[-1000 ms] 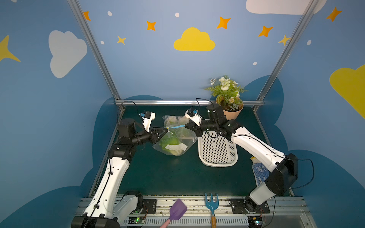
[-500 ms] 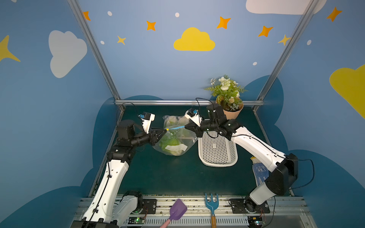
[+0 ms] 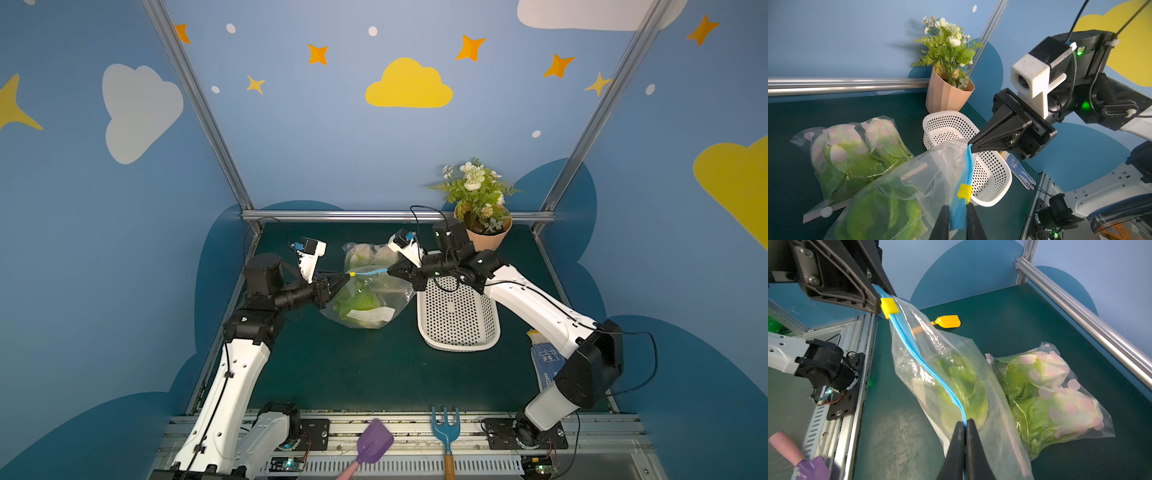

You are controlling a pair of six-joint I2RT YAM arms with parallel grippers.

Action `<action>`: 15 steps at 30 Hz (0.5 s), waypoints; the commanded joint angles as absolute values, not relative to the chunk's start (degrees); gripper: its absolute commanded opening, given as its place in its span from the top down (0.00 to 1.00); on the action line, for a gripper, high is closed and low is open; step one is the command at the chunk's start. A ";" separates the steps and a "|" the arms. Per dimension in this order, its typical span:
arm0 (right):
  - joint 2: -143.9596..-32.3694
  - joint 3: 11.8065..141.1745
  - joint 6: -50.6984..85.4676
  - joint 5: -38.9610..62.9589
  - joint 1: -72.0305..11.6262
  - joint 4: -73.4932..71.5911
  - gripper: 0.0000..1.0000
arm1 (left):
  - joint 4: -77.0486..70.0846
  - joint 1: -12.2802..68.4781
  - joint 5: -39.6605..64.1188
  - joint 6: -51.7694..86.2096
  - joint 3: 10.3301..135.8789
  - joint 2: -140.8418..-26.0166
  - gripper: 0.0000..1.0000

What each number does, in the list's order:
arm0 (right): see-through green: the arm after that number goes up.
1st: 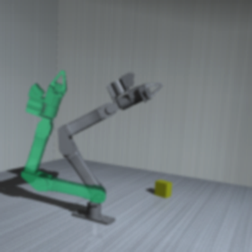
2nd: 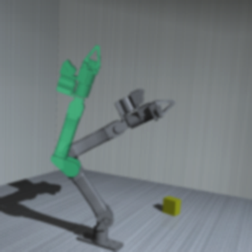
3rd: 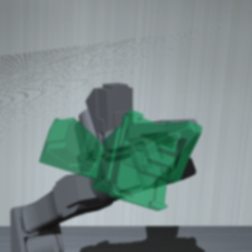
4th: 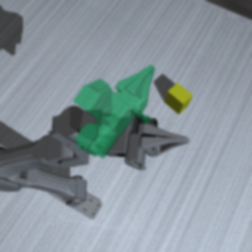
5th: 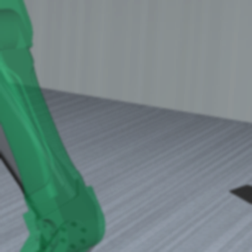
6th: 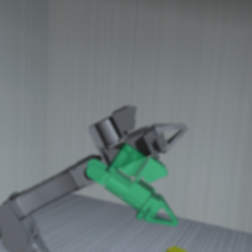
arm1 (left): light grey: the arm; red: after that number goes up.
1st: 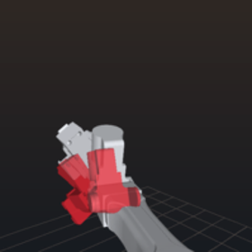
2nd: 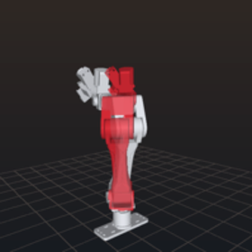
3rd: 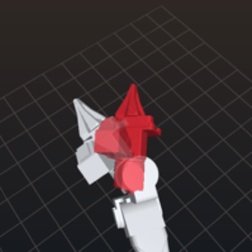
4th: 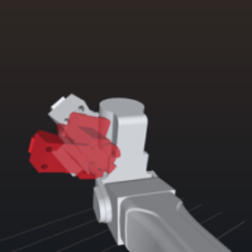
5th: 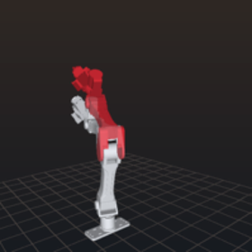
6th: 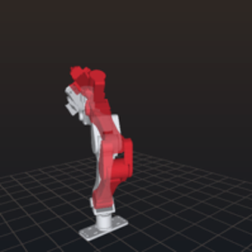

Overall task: Open the zip-top bag and take out the chinese cabbages
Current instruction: Adjust the zipper food storage bag at the center of the board.

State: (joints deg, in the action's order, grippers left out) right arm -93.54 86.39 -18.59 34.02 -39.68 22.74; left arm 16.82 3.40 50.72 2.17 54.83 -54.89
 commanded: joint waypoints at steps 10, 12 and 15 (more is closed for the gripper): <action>-93.78 88.81 -20.66 34.98 -42.71 23.02 0.40 | 16.06 3.60 53.08 2.55 54.93 -54.93 0.92; -93.52 88.71 -21.80 33.02 -43.75 22.20 0.36 | 15.91 3.55 53.30 2.57 54.91 -54.89 0.92; -93.43 88.83 -22.97 31.21 -44.76 21.13 0.35 | 15.90 3.51 53.42 2.72 54.93 -55.01 0.90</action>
